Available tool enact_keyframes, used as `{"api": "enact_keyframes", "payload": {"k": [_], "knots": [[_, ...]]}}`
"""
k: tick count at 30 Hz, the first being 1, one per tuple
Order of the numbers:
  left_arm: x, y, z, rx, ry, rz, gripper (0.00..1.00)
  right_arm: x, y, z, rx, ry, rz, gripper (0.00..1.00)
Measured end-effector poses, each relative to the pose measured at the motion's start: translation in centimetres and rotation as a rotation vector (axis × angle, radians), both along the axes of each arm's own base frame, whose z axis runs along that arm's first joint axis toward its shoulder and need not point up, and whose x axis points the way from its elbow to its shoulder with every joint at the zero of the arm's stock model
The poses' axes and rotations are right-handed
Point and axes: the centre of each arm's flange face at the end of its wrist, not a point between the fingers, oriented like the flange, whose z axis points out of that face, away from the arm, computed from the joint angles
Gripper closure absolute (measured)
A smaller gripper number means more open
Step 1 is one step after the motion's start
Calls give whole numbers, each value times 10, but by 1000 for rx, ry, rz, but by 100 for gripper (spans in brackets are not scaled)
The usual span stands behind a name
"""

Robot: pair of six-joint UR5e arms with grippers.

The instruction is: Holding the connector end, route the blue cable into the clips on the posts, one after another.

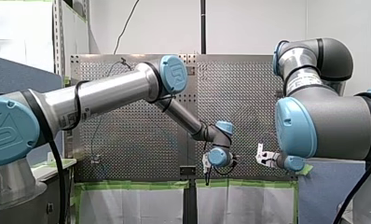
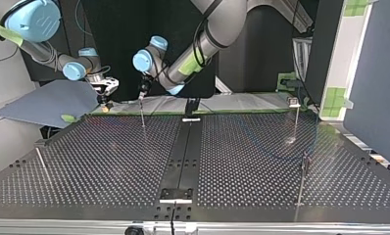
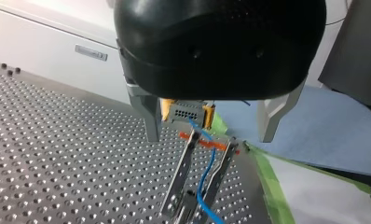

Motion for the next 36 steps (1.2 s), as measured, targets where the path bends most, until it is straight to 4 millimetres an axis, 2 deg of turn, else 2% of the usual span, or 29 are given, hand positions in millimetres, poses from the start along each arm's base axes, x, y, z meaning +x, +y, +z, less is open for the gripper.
{"api": "enact_keyframes", "payload": {"k": [8,17,27,36], "knots": [[-11,-2,27,-27,-34,-9,2,-1,0,-1,3,0,-1,100],[-13,8,65,-87,-94,49,2,-2,0,0,3,-2,-3,100],[-8,37,101,-121,-107,131,2,-2,0,-1,8,-3,-2,100],[-18,66,126,-104,-59,169,2,2,2,-1,11,-9,12,100]]}}
